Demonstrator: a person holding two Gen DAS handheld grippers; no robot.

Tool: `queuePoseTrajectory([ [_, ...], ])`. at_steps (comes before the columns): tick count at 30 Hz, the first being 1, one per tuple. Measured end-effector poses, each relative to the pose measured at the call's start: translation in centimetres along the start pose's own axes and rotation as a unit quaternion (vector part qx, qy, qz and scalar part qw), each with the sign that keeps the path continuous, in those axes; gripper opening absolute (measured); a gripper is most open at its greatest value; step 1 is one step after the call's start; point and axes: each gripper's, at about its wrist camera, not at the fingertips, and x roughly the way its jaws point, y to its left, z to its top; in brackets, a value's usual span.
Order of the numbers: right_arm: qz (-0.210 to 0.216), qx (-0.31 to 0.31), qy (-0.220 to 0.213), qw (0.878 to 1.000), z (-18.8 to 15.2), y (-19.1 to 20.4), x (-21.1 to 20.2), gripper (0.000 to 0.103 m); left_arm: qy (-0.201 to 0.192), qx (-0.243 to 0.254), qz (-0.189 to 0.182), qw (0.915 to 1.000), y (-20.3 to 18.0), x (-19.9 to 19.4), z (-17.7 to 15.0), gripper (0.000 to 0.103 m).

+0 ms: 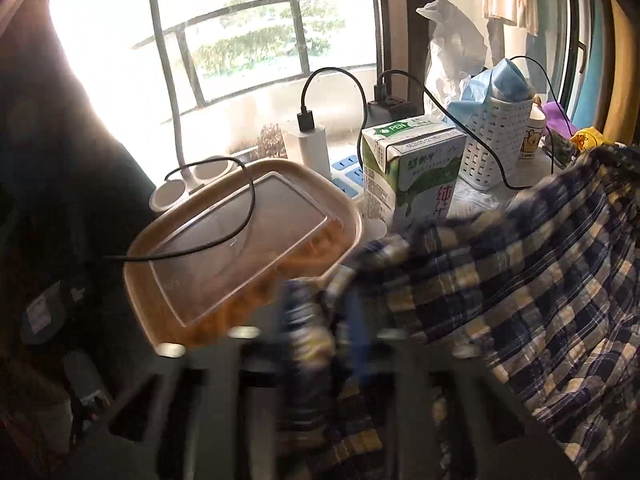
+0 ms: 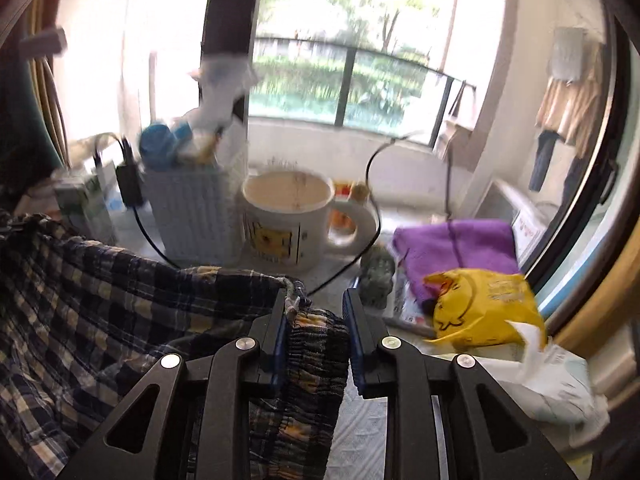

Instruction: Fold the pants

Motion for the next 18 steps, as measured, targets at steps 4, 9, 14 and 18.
queuePoseTrajectory([
  [4, -0.008, -0.024, 0.025, 0.999, -0.9, 0.6, 0.5, 0.052, -0.016, -0.006, -0.010, 0.9998, -0.1, -3.6, -1.4, 0.081],
  [9, 0.008, -0.001, 0.000, 1.000, -2.6, -0.1, -4.1, 0.080, -0.014, -0.013, -0.037, 0.9991, -1.3, -8.4, -4.6, 0.081],
  [14, 0.021, 0.023, 0.001, 1.000, -5.6, -0.5, -8.9, 0.080, 0.006, -0.041, -0.089, 0.9952, -3.0, -10.7, -9.1, 0.081],
  [18, 0.027, 0.038, 0.018, 0.999, -9.7, -0.7, -12.1, 0.080, 0.033, -0.068, -0.112, 0.9908, -3.9, -10.0, -11.8, 0.081],
])
